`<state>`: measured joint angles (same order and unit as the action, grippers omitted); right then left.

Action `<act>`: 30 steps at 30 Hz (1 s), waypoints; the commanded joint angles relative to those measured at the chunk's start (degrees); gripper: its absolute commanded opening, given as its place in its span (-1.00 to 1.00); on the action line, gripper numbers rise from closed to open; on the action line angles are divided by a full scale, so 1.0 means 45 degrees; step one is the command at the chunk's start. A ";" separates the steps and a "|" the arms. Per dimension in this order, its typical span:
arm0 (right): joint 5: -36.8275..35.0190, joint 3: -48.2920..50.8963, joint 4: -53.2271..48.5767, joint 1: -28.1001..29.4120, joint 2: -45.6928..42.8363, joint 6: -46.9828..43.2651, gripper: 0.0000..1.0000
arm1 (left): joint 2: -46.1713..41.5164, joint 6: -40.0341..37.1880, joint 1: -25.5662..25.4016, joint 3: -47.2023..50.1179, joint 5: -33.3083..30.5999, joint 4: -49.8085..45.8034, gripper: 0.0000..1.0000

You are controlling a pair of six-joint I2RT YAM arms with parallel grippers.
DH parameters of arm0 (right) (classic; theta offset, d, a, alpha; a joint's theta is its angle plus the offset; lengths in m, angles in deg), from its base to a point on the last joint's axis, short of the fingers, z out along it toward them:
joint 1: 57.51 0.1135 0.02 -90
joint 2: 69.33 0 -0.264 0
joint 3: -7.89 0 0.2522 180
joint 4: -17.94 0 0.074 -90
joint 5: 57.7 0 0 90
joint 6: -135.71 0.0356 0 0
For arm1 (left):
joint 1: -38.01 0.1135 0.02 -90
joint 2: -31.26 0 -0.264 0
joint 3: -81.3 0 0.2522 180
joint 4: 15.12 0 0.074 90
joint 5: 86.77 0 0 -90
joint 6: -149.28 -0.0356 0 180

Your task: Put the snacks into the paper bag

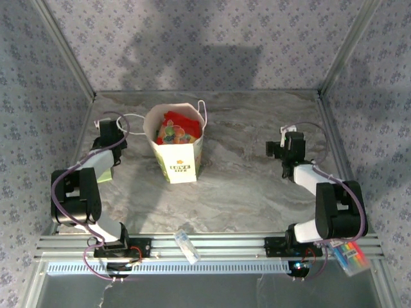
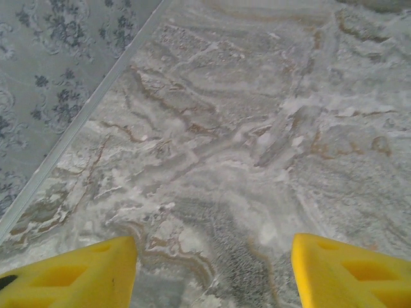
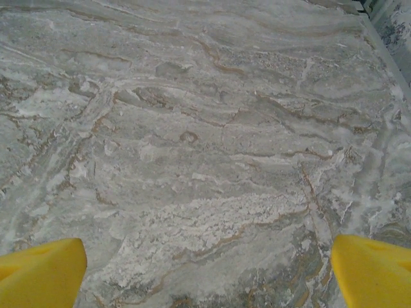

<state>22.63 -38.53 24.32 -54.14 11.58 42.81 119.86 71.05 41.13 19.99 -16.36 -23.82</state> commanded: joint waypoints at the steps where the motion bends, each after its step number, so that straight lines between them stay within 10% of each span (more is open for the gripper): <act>1: 0.0007 0.1187 0.2957 -0.0353 -0.0053 -0.0035 0.99 | -0.0291 -0.0268 0.0087 0.0718 0.0854 0.1123 0.30; 22: 0.1930 0.2119 0.5418 -0.1033 0.1292 0.0020 1.00 | -0.0089 -0.1923 -0.0873 0.5680 0.1438 1.0126 0.44; 30: 0.2074 0.2150 0.5563 -0.1202 0.1387 0.0204 1.00 | -0.0144 -0.1895 -0.0911 0.5568 0.1365 0.9791 0.52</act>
<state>31.06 -29.02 47.33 -59.08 17.08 43.71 118.87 63.18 37.19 45.21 -9.65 16.44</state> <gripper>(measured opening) 0.999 0.752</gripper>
